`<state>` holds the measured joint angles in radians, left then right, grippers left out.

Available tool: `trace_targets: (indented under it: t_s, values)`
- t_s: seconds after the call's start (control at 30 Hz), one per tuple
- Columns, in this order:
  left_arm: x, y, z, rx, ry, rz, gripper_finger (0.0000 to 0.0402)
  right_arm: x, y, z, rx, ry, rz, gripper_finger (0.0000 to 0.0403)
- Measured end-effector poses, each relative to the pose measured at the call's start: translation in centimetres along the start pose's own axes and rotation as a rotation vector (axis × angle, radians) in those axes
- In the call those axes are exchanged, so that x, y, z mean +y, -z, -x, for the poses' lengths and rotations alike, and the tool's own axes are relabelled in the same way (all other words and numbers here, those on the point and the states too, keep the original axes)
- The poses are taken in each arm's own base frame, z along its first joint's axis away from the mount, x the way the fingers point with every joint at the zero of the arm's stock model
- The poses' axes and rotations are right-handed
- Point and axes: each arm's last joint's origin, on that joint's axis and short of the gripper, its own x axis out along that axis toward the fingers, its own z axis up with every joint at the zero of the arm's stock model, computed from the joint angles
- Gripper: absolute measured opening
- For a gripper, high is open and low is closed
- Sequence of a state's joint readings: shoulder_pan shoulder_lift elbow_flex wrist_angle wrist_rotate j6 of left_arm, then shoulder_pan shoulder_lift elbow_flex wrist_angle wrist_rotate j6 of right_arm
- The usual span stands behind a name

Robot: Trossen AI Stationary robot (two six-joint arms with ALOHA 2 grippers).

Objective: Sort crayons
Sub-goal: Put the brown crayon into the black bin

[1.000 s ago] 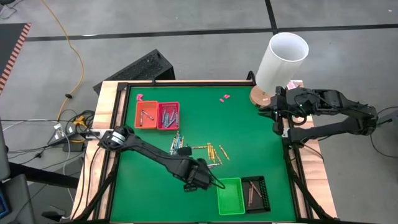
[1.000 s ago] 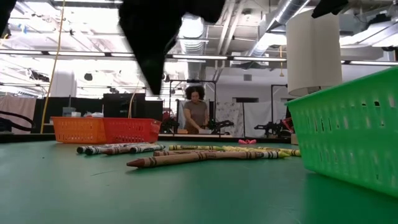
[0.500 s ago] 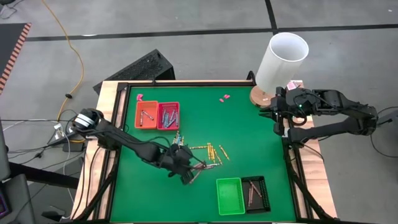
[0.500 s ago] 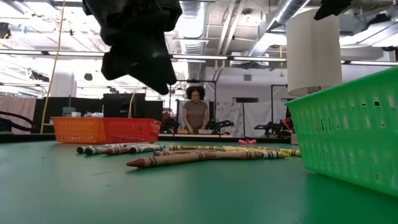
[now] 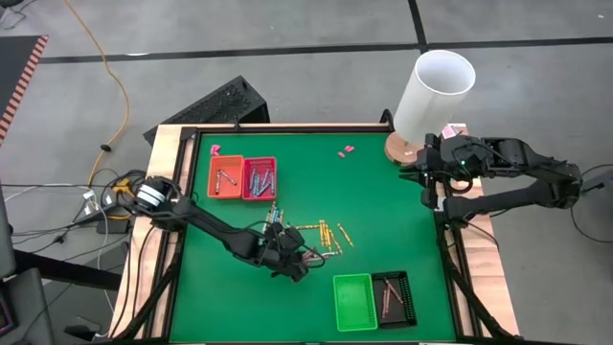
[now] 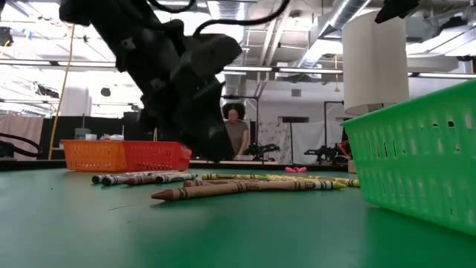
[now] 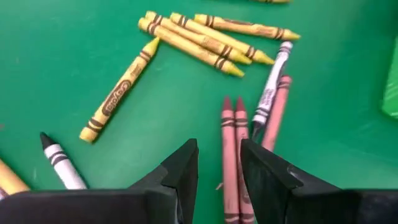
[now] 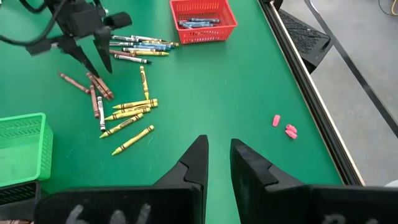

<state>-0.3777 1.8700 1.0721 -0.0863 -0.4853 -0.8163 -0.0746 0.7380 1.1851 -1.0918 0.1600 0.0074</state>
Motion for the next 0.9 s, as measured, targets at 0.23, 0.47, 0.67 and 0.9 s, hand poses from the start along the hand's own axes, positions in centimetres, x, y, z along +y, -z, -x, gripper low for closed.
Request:
trace_targets:
  t_s: [0.23,0.47,0.67,0.9]
  values:
    - [0.0,0.9,-1.3,0.009,-0.008,-0.011,0.0109,0.0,-0.1,0.0,-0.006,0.000,-0.005,0.0068]
    - [-0.1,0.8,-1.3,0.003,-0.002,-0.022,0.0109,0.0,-0.3,0.0,-0.026,0.001,-0.008,0.0068]
    - [-0.2,1.4,-1.8,0.012,0.006,-0.032,0.0109,0.0,-0.3,0.0,-0.027,0.001,-0.008,0.0068]
    - [-0.4,2.2,-2.6,0.035,0.020,-0.040,0.0109,0.0,-0.3,0.0,-0.028,0.002,-0.007,0.0068]
